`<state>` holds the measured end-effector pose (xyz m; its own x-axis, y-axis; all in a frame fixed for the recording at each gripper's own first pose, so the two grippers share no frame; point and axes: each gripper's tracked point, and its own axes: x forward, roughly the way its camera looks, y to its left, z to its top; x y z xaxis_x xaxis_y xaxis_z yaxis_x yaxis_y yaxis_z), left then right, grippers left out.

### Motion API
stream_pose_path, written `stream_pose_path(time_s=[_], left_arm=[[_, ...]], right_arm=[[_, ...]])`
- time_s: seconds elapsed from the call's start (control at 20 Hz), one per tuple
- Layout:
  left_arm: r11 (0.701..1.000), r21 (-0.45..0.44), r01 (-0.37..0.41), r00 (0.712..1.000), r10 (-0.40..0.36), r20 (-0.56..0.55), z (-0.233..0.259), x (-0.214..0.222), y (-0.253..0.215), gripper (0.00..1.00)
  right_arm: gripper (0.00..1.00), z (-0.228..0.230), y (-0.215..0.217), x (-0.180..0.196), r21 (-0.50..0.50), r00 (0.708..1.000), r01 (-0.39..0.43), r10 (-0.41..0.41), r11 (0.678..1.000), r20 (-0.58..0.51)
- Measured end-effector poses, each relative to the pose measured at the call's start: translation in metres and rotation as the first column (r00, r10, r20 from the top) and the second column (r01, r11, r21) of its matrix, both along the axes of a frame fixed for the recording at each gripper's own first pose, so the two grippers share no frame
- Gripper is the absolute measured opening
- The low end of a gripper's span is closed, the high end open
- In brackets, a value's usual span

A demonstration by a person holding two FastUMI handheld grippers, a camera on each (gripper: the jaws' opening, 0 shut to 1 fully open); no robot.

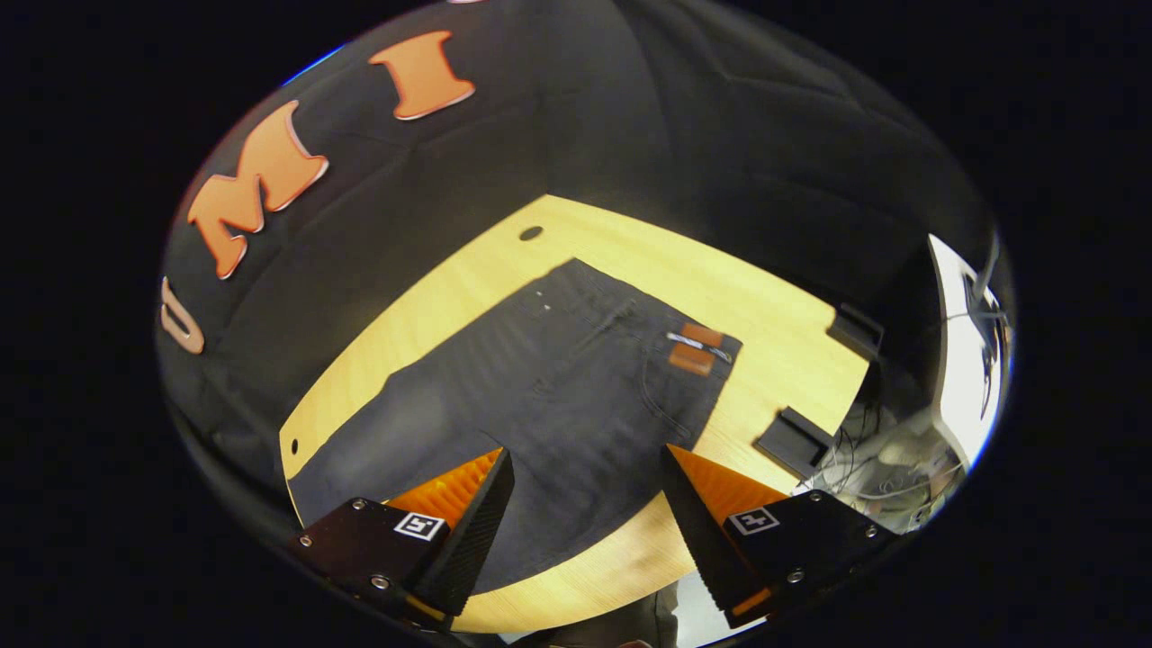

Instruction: Grasp the waist and the cuffs of the jeans and fold them to make the two legs overlap; first hold the waist and fold one-third of the jeans toward the cuffs, then hold the cuffs and fold the remaining one-third in the same direction to finish folding.

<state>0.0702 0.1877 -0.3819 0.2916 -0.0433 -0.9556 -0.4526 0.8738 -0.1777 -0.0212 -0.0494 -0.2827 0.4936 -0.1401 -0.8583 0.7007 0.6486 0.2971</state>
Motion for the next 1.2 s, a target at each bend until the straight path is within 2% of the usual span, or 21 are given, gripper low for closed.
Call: stream_pose_path(time_s=[0.1, 0.25, 0.45, 0.6, 0.75, 0.85, 0.95, 1.0, 1.05, 1.1, 1.15, 1.2], left_arm=[[0.998, -0.033, -0.060, 0.994, 0.056, -0.097, -0.023, -0.010, 0.004, 0.99], [0.989, -0.048, -0.138, 0.977, 0.128, -0.173, -0.043, -0.021, 0.010, 0.99], [0.971, -0.033, -0.235, 0.935, 0.217, -0.279, -0.054, -0.025, 0.013, 0.99], [0.954, -0.010, -0.301, 0.892, 0.278, -0.356, -0.067, -0.030, 0.021, 0.99], [0.917, 0.041, -0.397, 0.841, 0.381, -0.386, -0.077, -0.031, 0.030, 0.97], [0.898, 0.045, -0.437, 0.815, 0.417, -0.404, -0.079, -0.030, 0.029, 0.98], [0.893, 0.045, -0.447, 0.808, 0.424, -0.409, -0.081, -0.026, 0.030, 0.98], [0.892, 0.045, -0.451, 0.806, 0.428, -0.410, -0.079, -0.025, 0.031, 0.96], [0.888, 0.044, -0.457, 0.804, 0.434, -0.408, -0.080, -0.024, 0.030, 0.94], [0.889, 0.043, -0.457, 0.808, 0.434, -0.398, -0.080, -0.020, 0.028, 0.88], [0.897, 0.052, -0.440, 0.829, 0.427, -0.361, -0.079, -0.011, 0.029, 0.81], [0.901, 0.057, -0.429, 0.845, 0.423, -0.326, -0.076, -0.006, 0.031, 0.63]], right_arm=[[0.98, -0.025, -0.010, -0.003, 0.034, 0.998, 0.034, -0.032, 0.999, -0.051], [0.99, -0.058, -0.028, 0.004, 0.060, 0.993, 0.068, -0.061, 0.996, -0.104], [0.99, -0.086, -0.060, 0.006, 0.044, 0.979, 0.086, -0.076, 0.995, -0.192], [0.99, -0.100, -0.083, 0.012, 0.016, 0.968, 0.084, -0.078, 0.996, -0.240], [0.99, -0.113, -0.092, 0.017, 0.006, 0.952, 0.097, -0.091, 0.995, -0.294], [0.99, -0.122, -0.090, 0.017, 0.013, 0.939, 0.100, -0.091, 0.995, -0.333], [0.99, -0.127, -0.085, 0.017, 0.028, 0.926, 0.099, -0.081, 0.995, -0.368], [0.99, -0.126, -0.090, 0.024, 0.005, 0.930, 0.117, -0.108, 0.993, -0.351], [0.97, -0.128, -0.085, 0.018, 0.018, 0.928, 0.101, -0.088, 0.995, -0.363], [0.97, -0.132, -0.086, 0.018, 0.022, 0.932, 0.103, -0.088, 0.994, -0.352], [0.87, -0.132, -0.087, 0.020, 0.043, 0.936, 0.126, -0.104, 0.991, -0.335], [0.90, -0.134, -0.088, 0.020, 0.065, 0.933, 0.173, -0.142, 0.983, -0.332]])
